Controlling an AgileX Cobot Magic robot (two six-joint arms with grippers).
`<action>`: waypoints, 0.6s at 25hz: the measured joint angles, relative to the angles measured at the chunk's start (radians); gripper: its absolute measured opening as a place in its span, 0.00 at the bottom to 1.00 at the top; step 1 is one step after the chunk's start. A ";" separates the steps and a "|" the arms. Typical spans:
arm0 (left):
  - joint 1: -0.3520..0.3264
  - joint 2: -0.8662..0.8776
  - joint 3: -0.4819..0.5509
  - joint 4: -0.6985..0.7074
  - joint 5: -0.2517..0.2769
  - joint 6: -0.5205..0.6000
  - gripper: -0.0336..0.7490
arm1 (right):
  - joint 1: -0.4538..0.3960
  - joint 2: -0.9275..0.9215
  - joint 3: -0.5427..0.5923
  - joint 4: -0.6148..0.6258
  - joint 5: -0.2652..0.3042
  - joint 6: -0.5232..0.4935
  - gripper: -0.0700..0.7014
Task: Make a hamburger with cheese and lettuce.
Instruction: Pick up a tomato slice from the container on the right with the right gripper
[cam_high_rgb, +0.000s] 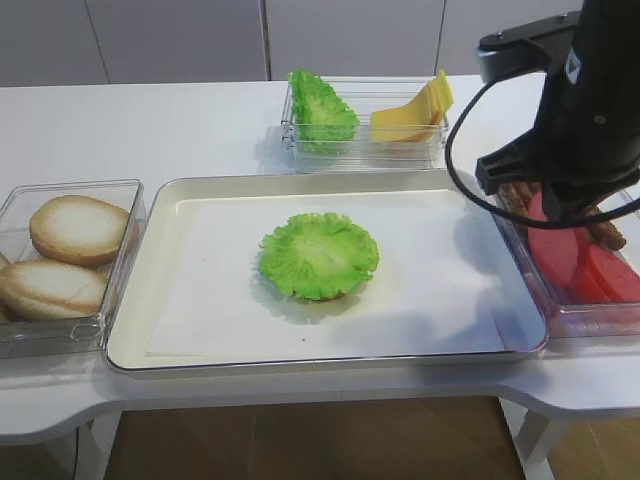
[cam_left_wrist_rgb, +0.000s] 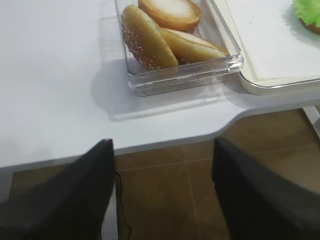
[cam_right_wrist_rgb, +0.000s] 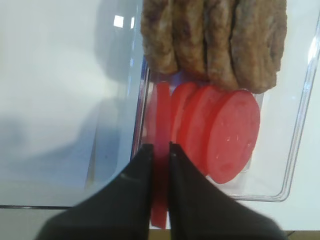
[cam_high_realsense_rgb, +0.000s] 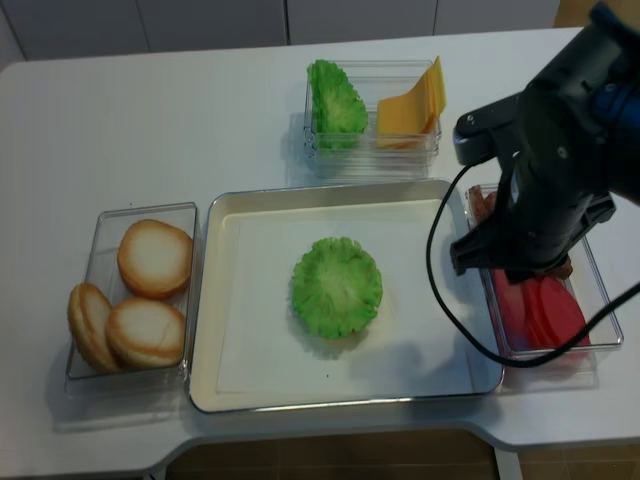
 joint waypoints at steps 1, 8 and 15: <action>0.000 0.000 0.000 0.000 0.000 0.000 0.63 | 0.000 -0.014 0.000 0.000 0.000 0.000 0.15; 0.000 0.000 0.000 0.000 0.000 0.000 0.63 | 0.000 -0.107 0.000 -0.002 0.016 0.000 0.15; 0.000 0.000 0.000 0.000 0.000 0.000 0.63 | 0.013 -0.156 -0.011 -0.006 0.041 -0.001 0.15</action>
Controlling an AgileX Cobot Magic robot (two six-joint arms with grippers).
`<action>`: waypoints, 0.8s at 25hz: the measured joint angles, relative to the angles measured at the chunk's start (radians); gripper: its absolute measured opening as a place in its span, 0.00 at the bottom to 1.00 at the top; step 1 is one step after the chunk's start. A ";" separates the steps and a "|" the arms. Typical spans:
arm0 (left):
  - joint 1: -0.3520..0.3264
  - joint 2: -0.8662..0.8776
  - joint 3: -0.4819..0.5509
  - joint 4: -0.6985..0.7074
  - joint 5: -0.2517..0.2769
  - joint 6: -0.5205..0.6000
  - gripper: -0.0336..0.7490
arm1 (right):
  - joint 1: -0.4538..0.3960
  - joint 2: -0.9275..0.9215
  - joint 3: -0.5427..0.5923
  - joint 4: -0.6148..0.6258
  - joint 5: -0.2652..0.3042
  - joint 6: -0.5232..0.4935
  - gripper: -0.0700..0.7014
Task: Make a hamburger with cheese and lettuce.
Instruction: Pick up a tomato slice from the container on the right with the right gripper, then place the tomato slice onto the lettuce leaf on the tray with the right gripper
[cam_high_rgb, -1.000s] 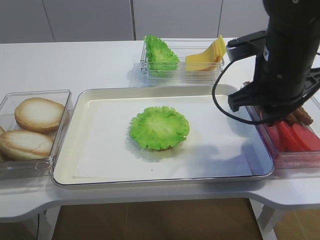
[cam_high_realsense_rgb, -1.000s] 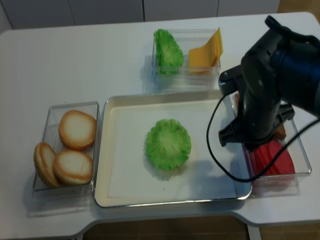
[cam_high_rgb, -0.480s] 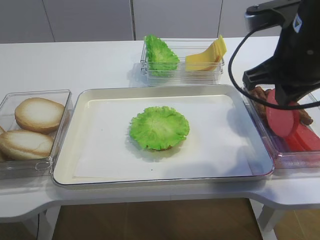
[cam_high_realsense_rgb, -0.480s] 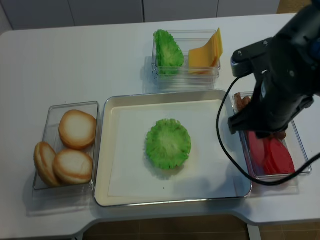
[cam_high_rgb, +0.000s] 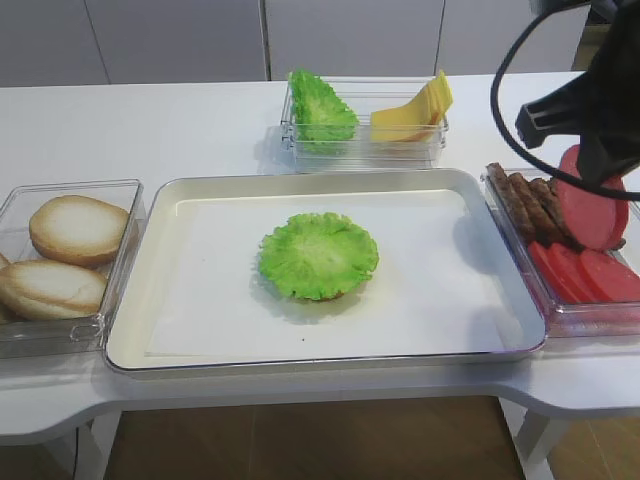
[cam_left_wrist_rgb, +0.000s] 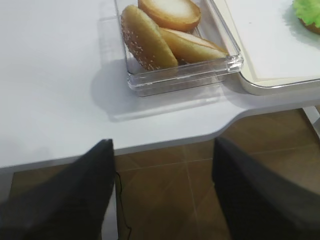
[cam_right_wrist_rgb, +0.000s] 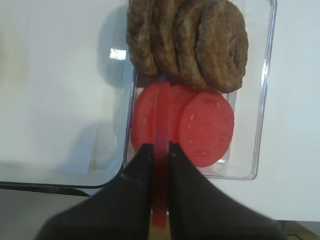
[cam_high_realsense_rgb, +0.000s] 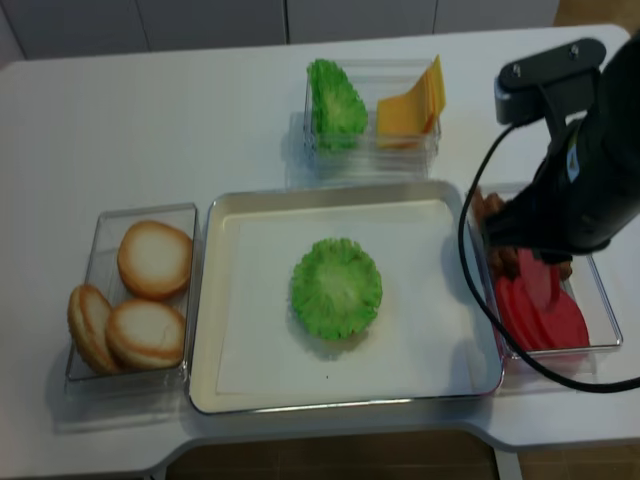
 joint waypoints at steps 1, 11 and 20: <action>0.000 0.000 0.000 0.000 0.000 0.000 0.63 | 0.011 0.000 -0.010 -0.006 0.008 0.000 0.15; 0.000 0.000 0.000 0.000 0.000 0.000 0.63 | 0.199 0.040 -0.201 -0.113 0.046 0.043 0.15; 0.000 0.000 0.000 0.000 0.000 0.000 0.63 | 0.375 0.270 -0.374 -0.270 0.047 0.046 0.15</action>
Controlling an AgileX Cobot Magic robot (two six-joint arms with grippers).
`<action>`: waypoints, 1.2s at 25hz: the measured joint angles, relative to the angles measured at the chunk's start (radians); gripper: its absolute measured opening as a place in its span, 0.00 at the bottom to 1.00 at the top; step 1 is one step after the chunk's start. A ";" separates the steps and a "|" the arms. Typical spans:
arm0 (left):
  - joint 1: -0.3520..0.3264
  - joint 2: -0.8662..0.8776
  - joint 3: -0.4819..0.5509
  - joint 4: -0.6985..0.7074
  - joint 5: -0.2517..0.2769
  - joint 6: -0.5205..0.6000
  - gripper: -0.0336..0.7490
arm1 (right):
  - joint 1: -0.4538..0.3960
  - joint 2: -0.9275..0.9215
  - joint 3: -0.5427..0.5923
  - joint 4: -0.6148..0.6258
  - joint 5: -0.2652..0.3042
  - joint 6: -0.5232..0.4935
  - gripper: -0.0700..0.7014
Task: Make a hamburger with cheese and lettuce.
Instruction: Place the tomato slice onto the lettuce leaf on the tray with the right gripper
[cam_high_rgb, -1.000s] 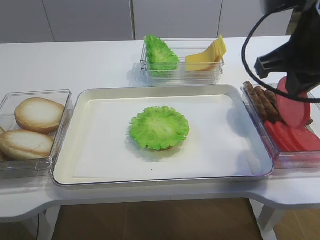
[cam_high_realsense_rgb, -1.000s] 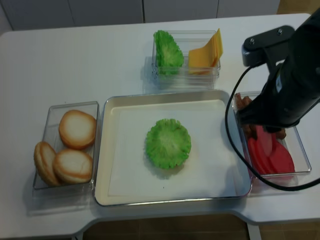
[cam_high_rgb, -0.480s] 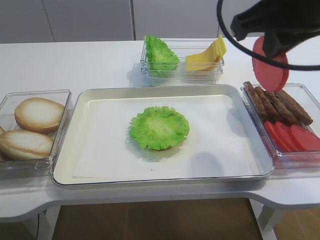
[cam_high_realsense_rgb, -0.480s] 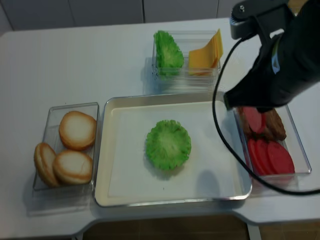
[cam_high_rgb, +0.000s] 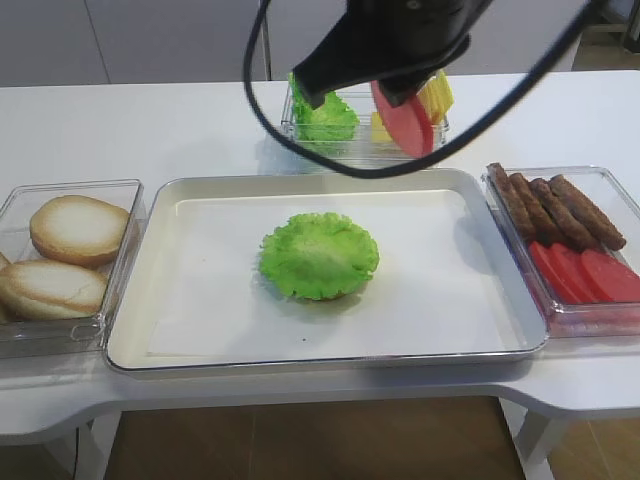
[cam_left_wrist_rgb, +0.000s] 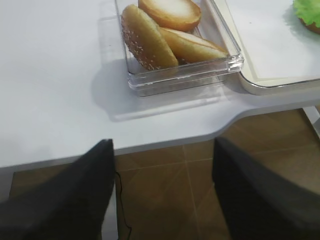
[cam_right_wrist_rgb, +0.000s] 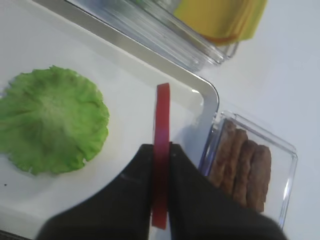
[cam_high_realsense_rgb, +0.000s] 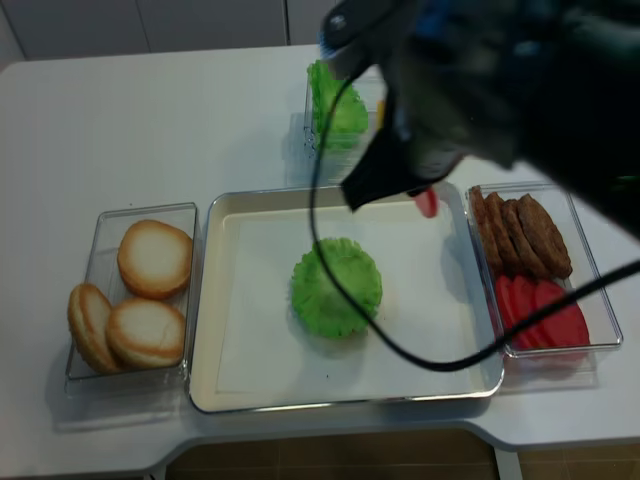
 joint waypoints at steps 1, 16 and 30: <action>0.000 0.000 0.000 0.000 0.000 0.000 0.63 | 0.013 0.022 -0.018 -0.012 -0.002 0.000 0.15; 0.000 0.000 0.000 0.000 0.000 0.000 0.63 | 0.034 0.258 -0.079 -0.119 -0.012 -0.061 0.15; 0.000 0.000 0.000 0.000 0.000 0.000 0.63 | 0.139 0.350 -0.081 -0.201 -0.022 -0.069 0.15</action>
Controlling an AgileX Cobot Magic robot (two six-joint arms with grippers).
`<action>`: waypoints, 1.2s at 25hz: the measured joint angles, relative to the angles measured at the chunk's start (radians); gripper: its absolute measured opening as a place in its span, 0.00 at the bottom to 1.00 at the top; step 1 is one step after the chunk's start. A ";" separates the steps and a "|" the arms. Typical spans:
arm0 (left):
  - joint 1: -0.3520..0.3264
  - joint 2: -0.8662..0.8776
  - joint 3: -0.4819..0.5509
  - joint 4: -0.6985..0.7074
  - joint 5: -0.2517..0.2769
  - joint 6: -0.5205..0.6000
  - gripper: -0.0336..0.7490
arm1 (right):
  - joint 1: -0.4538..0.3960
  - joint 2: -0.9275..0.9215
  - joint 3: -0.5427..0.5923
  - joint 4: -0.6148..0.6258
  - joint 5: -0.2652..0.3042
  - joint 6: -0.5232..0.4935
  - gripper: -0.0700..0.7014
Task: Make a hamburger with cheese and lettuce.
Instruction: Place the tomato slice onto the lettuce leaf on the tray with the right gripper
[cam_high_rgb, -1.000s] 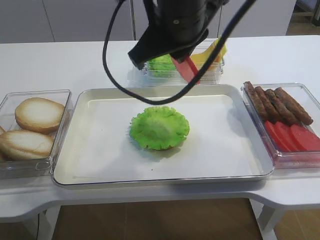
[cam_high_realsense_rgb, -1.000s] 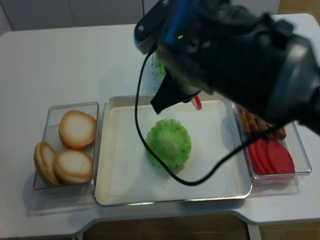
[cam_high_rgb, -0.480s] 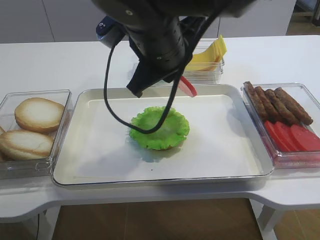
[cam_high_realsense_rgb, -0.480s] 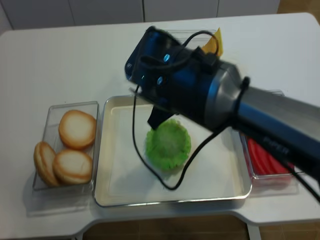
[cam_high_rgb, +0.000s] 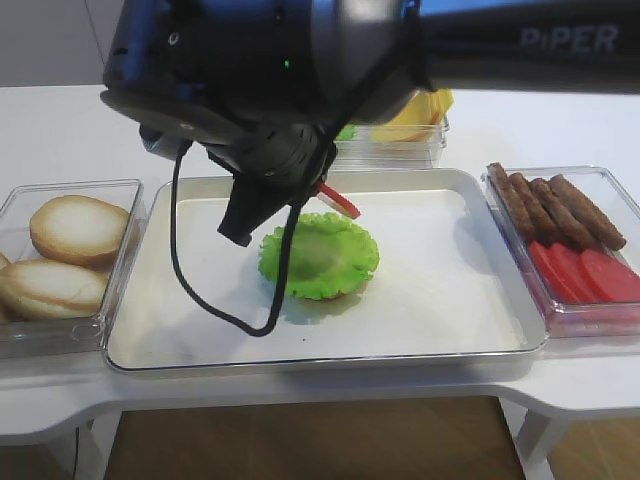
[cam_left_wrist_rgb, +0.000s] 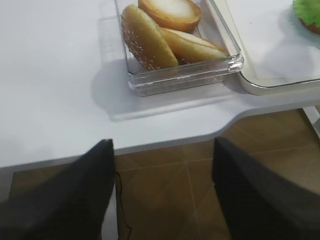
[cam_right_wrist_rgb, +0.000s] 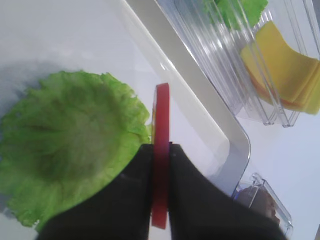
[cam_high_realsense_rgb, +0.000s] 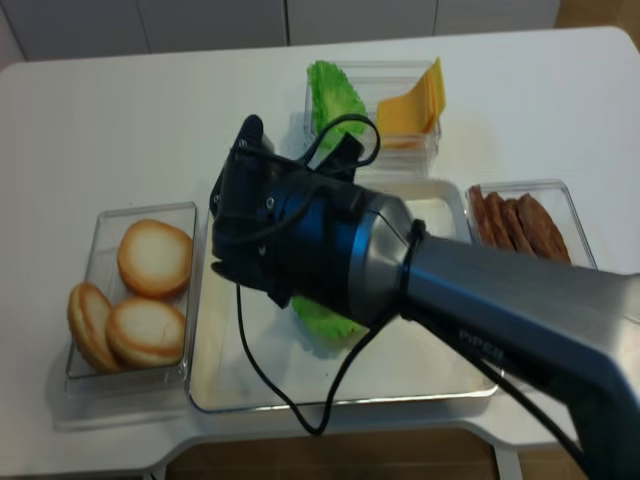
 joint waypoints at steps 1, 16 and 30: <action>0.000 0.000 0.000 0.000 0.000 0.000 0.63 | 0.000 0.005 0.000 0.000 0.000 0.000 0.15; 0.000 0.000 0.000 0.000 0.000 0.000 0.63 | 0.002 0.022 0.000 0.005 -0.005 -0.009 0.15; 0.000 0.000 0.000 0.000 0.000 0.000 0.63 | 0.002 0.068 0.000 0.033 -0.007 -0.021 0.15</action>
